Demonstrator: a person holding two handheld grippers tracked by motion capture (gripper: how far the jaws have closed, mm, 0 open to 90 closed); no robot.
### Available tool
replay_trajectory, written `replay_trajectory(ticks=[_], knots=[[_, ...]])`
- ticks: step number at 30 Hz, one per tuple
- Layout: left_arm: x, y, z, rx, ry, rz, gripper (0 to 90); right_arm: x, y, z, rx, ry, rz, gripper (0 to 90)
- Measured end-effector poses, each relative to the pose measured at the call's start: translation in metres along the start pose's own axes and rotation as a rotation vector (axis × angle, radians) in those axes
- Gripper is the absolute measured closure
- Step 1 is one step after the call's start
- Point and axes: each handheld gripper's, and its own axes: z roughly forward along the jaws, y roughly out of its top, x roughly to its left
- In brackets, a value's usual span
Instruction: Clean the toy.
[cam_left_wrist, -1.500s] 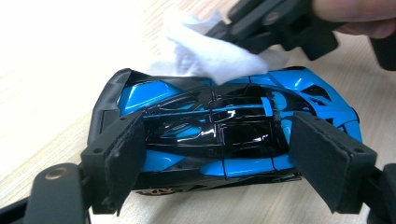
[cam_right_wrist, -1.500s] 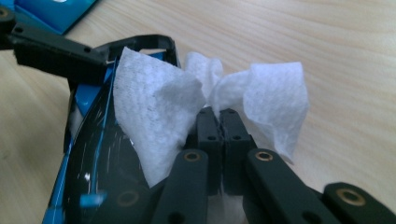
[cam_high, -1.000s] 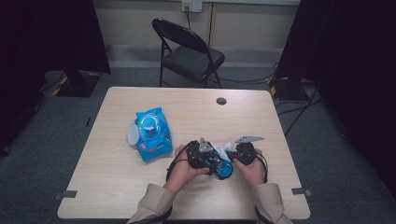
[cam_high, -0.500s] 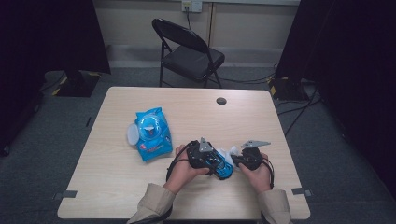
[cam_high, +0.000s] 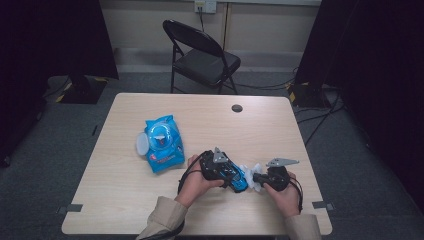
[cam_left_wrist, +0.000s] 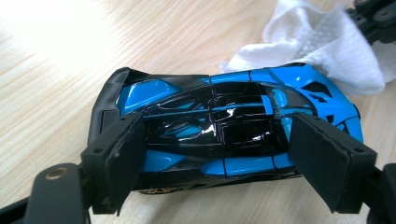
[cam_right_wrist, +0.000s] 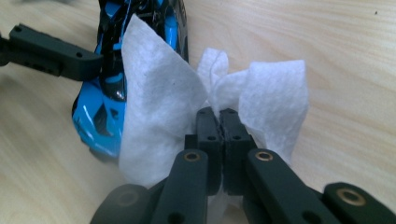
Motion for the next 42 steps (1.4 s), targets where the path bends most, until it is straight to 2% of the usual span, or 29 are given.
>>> replay_trajectory(ticks=[2, 6, 10, 14, 20, 23, 27, 31, 35, 39, 42], knots=[[0.0, 0.0, 0.0, -0.006, 0.001, 0.001, 19.0, -0.001, -0.001, -0.004, 0.004, -0.002, 0.005, 88.9], [0.0, -0.001, 0.0, -0.007, 0.001, -0.002, 19.0, -0.008, 0.0, -0.013, -0.045, 0.005, 0.044, 88.9], [0.0, -0.001, 0.0, -0.011, 0.003, -0.002, 19.0, -0.015, 0.013, -0.022, -0.095, -0.003, 0.066, 88.9], [0.0, -0.002, 0.0, -0.012, 0.001, 0.004, 19.1, -0.021, 0.029, -0.021, -0.13, 0.003, 0.09, 88.9], [0.0, -0.002, 0.0, -0.013, 0.0, 0.003, 19.0, -0.017, 0.057, 0.0, -0.142, 0.013, 0.085, 88.9], [0.0, -0.002, 0.0, -0.012, -0.001, 0.005, 19.1, -0.013, 0.068, 0.015, -0.128, 0.003, 0.072, 88.9], [0.0, -0.003, 0.0, -0.02, 0.002, 0.003, 19.1, -0.007, 0.079, 0.037, -0.115, 0.005, 0.088, 88.9], [0.0, -0.003, 0.0, -0.019, 0.001, 0.004, 19.1, -0.001, 0.084, 0.06, -0.087, 0.01, 0.101, 88.9], [0.0, -0.003, 0.0, -0.022, 0.0, 0.003, 19.2, 0.002, 0.082, 0.079, -0.046, 0.007, 0.094, 88.9], [0.001, -0.002, -0.001, -0.014, -0.002, 0.007, 19.4, 0.004, 0.078, 0.087, -0.015, 0.007, 0.072, 88.9], [0.001, -0.002, 0.0, -0.013, -0.003, 0.009, 19.4, 0.004, 0.076, 0.086, -0.013, 0.018, 0.052, 88.8]])
